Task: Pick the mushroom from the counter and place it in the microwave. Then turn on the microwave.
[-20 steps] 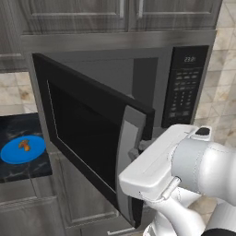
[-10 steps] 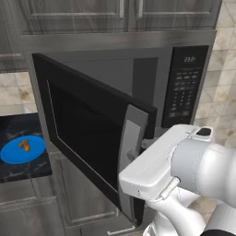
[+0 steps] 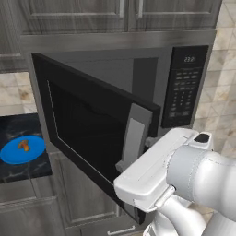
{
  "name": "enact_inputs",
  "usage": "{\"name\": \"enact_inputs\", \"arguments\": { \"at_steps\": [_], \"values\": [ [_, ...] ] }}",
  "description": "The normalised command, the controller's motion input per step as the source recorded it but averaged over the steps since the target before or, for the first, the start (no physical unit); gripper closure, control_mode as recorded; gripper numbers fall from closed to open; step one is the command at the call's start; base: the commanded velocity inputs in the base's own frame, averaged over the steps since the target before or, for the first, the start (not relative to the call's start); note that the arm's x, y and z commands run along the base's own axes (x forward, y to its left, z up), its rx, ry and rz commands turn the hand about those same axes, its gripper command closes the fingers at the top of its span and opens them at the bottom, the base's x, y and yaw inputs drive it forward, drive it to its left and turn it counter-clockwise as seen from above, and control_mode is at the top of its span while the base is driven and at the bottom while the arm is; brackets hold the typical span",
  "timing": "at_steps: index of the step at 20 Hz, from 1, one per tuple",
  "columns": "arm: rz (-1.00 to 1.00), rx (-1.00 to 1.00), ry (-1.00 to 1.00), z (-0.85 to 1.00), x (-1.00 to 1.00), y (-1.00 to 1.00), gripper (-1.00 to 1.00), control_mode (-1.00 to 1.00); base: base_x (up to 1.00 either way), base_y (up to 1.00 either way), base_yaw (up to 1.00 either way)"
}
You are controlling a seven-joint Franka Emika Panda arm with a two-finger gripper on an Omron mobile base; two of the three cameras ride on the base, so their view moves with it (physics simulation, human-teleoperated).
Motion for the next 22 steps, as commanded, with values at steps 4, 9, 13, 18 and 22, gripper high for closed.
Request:
{"name": "enact_inputs", "arguments": {
  "at_steps": [4, 9, 13, 18, 22],
  "values": [
    [0.0, 0.0, -0.05, 0.01, -0.69, -0.35, -1.0, -1.0, 0.0, 0.0, 0.0],
    [0.0, 0.0, -0.04, 0.01, -0.81, -0.48, -1.0, -1.0, 0.0, 0.0, 0.0],
    [-0.04, 0.0, -0.05, 0.0, -0.99, -0.55, -1.0, -1.0, 0.0, 0.0, 0.0],
    [-0.21, 0.02, -0.08, 0.0, -1.0, -0.65, -1.0, -1.0, 0.0, 0.0, 0.0],
    [-0.43, 0.05, -0.09, 0.0, -0.99, -0.5, -1.0, -1.0, 0.0, 0.0, 0.0]
  ]
}}
